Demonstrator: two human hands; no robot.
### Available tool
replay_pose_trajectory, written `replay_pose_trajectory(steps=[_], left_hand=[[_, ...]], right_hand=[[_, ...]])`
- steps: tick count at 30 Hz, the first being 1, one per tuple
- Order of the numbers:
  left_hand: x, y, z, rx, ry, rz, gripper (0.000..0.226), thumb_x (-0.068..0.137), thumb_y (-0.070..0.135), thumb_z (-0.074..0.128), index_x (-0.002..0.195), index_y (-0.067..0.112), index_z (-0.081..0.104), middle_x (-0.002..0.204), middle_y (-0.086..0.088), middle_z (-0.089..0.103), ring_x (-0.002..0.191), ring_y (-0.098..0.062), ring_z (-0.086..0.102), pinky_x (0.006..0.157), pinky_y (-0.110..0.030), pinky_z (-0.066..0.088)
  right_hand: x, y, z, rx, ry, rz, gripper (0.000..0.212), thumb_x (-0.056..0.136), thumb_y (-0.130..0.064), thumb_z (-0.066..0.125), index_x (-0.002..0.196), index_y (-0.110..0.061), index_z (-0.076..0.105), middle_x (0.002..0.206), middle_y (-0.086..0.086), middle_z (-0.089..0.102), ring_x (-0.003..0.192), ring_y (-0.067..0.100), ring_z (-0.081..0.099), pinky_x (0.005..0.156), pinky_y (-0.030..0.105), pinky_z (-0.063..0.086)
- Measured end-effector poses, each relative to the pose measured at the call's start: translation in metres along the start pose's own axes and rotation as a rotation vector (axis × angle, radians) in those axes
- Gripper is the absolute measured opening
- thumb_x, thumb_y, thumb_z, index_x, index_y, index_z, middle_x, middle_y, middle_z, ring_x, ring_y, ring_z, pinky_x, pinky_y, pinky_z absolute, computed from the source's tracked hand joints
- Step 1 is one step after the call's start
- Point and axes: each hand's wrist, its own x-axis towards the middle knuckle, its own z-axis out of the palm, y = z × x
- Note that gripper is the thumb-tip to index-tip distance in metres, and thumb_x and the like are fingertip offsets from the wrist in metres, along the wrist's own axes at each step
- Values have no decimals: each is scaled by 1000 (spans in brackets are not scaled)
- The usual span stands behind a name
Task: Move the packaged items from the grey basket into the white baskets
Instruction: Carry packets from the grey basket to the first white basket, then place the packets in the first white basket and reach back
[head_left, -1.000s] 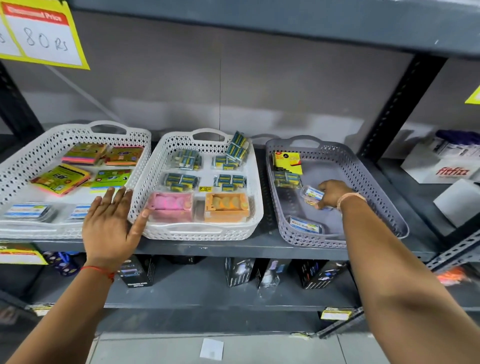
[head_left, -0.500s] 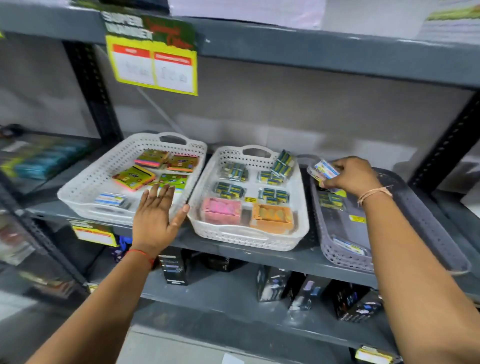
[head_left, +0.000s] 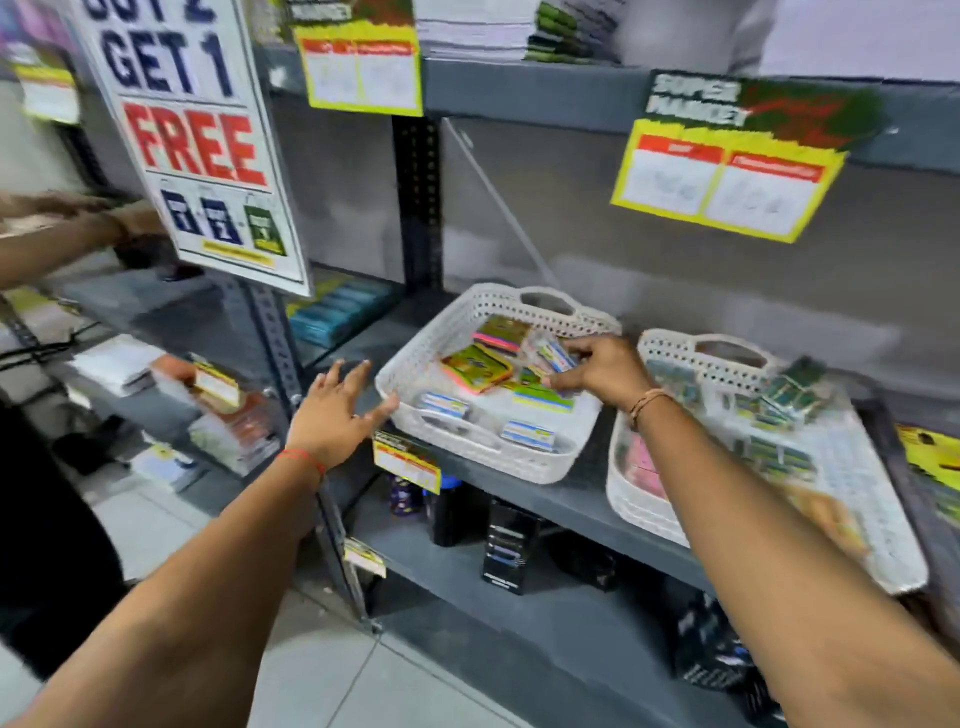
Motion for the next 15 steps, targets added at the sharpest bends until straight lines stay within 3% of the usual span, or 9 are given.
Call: replay_pose_trajectory(steps=[2,4,6,9,12,15], left_hand=[[8,-10,0,8,-41,48,91,73,77,33,146,24,20,154,-13,17,142,-27,6,115,-42,8],[16,-16,1,24,-48,128,94,69,79,26,145,25,22,153,-9,24,143,-24,6,116,-41,7],[21,-19,4,18,-65,167,93,66,81,22,144,29,23,152,-8,27,143,-24,7,115,-41,8],[28,-28,12,-28,-96,146,94,65,88,20,143,37,19,154,-9,20,143,-25,4,115,-44,10],[26,-29,17,-79,-88,170,88,70,79,26,144,33,19,154,-8,20,143,-21,1,115,-40,5],[23,-25,16,-110,-56,208,85,72,73,28,144,29,22,152,-7,25,143,-20,2,115,-37,1]], right_hand=[[11,-16,30,10,-37,-37,45,65,-20,82,103,1,69,97,21,71,80,12,51,62,25,33],[21,-29,54,-4,-79,-40,48,65,-24,83,103,2,69,87,14,65,81,12,51,62,28,36],[29,-36,73,-30,-126,-41,55,65,-28,83,110,-3,67,94,9,65,86,13,53,56,17,36],[38,-42,96,-68,-169,-32,60,65,-28,82,119,-6,64,123,9,66,107,20,61,77,14,36],[42,-44,112,-101,-188,-22,58,63,-28,84,114,-6,67,119,10,68,108,23,62,80,19,42],[44,-44,118,-123,-195,-13,58,62,-27,84,113,-6,67,118,10,68,107,24,62,93,30,49]])
